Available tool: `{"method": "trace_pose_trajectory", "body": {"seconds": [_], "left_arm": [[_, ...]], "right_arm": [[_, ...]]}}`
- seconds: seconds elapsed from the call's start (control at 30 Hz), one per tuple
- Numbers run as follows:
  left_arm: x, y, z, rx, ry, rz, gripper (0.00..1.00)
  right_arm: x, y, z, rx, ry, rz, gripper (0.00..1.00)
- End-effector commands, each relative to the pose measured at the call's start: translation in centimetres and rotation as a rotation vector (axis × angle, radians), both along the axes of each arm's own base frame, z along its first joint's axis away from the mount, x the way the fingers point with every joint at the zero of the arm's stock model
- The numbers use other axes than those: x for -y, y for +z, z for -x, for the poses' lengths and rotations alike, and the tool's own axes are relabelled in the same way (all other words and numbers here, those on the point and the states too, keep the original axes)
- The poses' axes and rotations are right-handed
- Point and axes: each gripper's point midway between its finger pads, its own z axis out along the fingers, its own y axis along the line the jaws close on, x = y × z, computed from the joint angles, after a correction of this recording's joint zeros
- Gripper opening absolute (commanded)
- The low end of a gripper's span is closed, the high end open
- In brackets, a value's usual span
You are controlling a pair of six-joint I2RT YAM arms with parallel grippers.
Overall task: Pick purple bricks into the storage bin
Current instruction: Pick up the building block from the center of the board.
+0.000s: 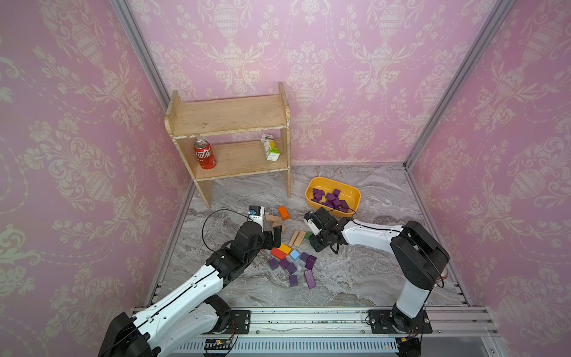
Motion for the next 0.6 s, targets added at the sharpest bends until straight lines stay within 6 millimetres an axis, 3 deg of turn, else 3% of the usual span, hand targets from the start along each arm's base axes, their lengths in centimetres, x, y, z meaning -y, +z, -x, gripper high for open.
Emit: {"method": "trace_pose_trajectory", "body": {"seconds": [0.0,0.33,0.57], "left_arm": [[-0.1,-0.8,-0.2,-0.021,-0.015,-0.02,0.99],[0.2,-1.1,-0.2,-0.049,-0.019,-0.001,0.99],[0.5,-0.7,-0.5,-0.05,-0.027,0.004,0.99]], "right_arm": [[2.2,-2.0,0.5,-0.067,-0.048,0.076,0.27],[2.7,-0.5,0.0,-0.064,-0.071,0.054,0.27],[2.7,4.5,-1.5,0.007,-0.1,-0.03,0.27]]}}
